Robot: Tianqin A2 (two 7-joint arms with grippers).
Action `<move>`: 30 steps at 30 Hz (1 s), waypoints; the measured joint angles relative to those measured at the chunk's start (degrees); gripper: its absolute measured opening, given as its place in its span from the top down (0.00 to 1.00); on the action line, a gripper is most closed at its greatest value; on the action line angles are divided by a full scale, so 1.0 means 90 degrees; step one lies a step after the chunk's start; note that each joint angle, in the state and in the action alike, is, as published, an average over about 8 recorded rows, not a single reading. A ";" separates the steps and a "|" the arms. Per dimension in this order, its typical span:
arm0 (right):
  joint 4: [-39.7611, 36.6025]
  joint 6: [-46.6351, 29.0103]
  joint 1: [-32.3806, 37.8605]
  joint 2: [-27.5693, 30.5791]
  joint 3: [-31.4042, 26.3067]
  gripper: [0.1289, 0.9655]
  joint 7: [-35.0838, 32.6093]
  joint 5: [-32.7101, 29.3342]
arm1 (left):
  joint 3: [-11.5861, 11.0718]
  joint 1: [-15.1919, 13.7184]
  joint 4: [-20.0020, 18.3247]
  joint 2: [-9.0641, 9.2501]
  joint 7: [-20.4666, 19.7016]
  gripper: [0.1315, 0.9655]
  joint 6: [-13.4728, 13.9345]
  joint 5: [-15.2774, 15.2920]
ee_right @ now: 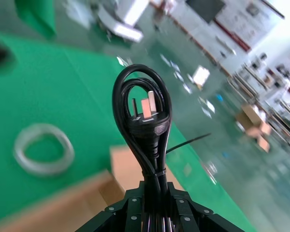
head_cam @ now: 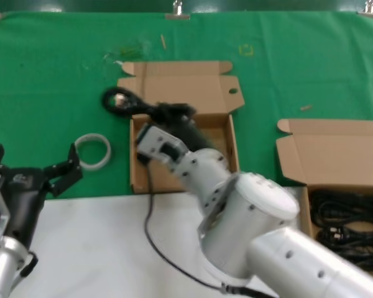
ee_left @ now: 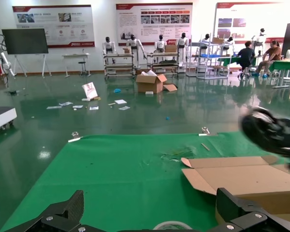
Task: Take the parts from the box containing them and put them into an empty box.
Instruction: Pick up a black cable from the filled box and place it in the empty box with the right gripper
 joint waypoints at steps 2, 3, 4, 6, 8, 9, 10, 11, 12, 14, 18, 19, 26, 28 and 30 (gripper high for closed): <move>-0.0081 -0.0075 0.0223 0.0022 -0.0493 0.89 0.0548 0.0000 | 0.0000 0.0000 0.0000 0.0000 0.0000 0.00 0.0000 0.0000; -0.0111 -0.0098 0.0330 0.0034 -0.0731 0.89 0.0818 0.0000 | 0.0000 0.0000 0.0000 0.0000 0.0000 0.00 0.0000 0.0000; -0.0135 -0.0112 0.0428 0.0045 -0.0953 0.89 0.1073 0.0000 | 0.0000 0.0000 0.0000 0.0000 0.0000 0.00 0.0000 0.0000; -0.0165 -0.0108 0.0582 0.0064 -0.1322 0.89 0.1510 0.0000 | 0.0000 0.0000 0.0000 0.0000 0.0000 0.00 0.0000 0.0000; -0.0181 -0.0073 0.0690 0.0084 -0.1611 0.89 0.1859 0.0000 | 0.0000 0.0000 0.0000 0.0000 0.0000 0.00 0.0000 0.0000; -0.0185 -0.0047 0.0724 0.0096 -0.1719 0.89 0.1991 0.0000 | 0.0000 0.0000 0.0000 0.0000 0.0000 0.00 0.0000 0.0000; -0.0189 -0.0017 0.0741 0.0107 -0.1795 0.89 0.2088 0.0000 | 0.0000 0.0000 0.0000 0.0000 0.0000 0.00 0.0000 0.0000; -0.0194 0.0014 0.0746 0.0120 -0.1848 0.89 0.2158 0.0000 | 0.0000 0.0000 0.0000 0.0000 0.0000 0.00 0.0000 0.0000; -0.0199 0.0048 0.0735 0.0135 -0.1873 0.89 0.2198 0.0000 | 0.0000 0.0000 0.0000 0.0000 0.0000 0.00 0.0000 0.0000; -0.0212 0.0119 0.0665 0.0162 -0.1841 0.89 0.2186 0.0000 | 0.0000 0.0000 0.0000 0.0000 0.0000 0.00 0.0000 0.0000; -0.0247 0.0246 0.0387 0.0204 -0.1459 0.89 0.1827 0.0000 | 0.0000 0.0000 0.0000 0.0000 0.0000 0.00 0.0000 0.0000; -0.0256 0.0272 0.0298 0.0211 -0.1316 0.89 0.1688 0.0000 | 0.0000 0.0000 0.0000 0.0000 0.0001 0.00 0.0000 0.0000; -0.0302 0.0368 -0.0264 0.0243 -0.0220 0.89 0.0595 0.0000 | 0.0000 0.0000 0.0000 0.0000 0.0001 0.00 0.0000 -0.0001; -0.0313 0.0374 -0.0385 0.0254 0.0066 0.89 0.0305 0.0000 | 0.0000 0.0000 0.0000 0.0000 0.0001 0.00 0.0000 -0.0001; -0.0328 0.0368 -0.0474 0.0270 0.0298 0.89 0.0075 0.0000 | 0.0000 0.0000 0.0000 0.0000 0.0001 0.00 0.0000 -0.0001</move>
